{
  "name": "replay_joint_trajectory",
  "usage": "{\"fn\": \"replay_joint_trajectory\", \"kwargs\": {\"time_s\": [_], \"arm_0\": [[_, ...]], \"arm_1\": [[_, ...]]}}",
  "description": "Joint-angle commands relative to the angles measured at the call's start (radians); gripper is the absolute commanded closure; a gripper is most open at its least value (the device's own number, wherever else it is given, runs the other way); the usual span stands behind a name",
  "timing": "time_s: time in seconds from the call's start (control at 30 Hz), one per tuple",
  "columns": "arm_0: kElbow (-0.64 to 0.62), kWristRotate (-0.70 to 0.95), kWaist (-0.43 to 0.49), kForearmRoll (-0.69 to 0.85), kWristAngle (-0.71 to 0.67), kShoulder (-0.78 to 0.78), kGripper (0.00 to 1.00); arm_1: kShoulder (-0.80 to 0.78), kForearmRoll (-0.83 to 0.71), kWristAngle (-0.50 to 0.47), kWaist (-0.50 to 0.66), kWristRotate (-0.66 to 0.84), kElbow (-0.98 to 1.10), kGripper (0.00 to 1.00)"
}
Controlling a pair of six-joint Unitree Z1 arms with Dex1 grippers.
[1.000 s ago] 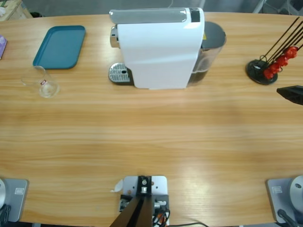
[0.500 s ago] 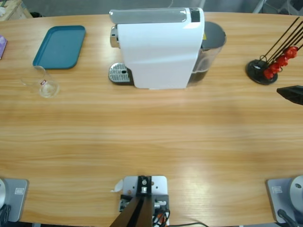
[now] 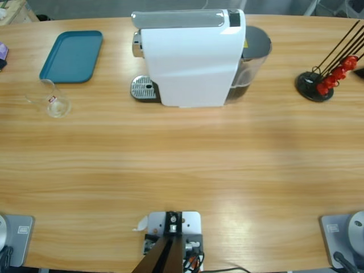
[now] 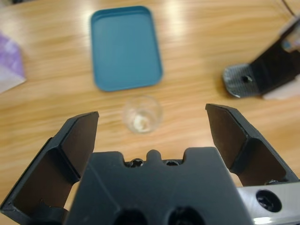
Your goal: Pour coffee
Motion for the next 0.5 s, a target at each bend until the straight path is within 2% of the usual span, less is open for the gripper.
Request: {"fn": "replay_joint_trajectory", "kwargs": {"time_s": [0.03, 0.17, 0.23, 0.33, 0.4, 0.5], "arm_0": [[0.023, 0.068, -0.044, -0.019, -0.088, -0.035, 0.0], [0.023, 0.064, -0.044, -0.028, -0.101, -0.04, 0.0], [-0.011, 0.04, -0.044, -0.075, -0.166, -0.012, 0.0], [-0.168, -0.059, -0.045, -0.068, -0.293, 0.123, 0.0], [-0.259, -0.141, -0.045, -0.065, -0.309, 0.195, 0.0], [-0.333, -0.27, -0.045, -0.074, -0.372, 0.292, 0.02]], "arm_1": [[0.193, 0.012, -0.15, -0.117, 0.127, -0.116, 0.036], [0.203, -0.006, -0.151, -0.12, 0.143, -0.128, 0.036], [0.206, -0.003, -0.153, -0.12, 0.14, -0.14, 0.036], [0.19, 0.008, -0.153, -0.12, 0.134, -0.124, 0.036], [0.157, 0.021, -0.151, -0.111, 0.134, -0.094, 0.036], [0.086, 0.043, -0.149, -0.082, 0.134, -0.03, 0.036]]}}
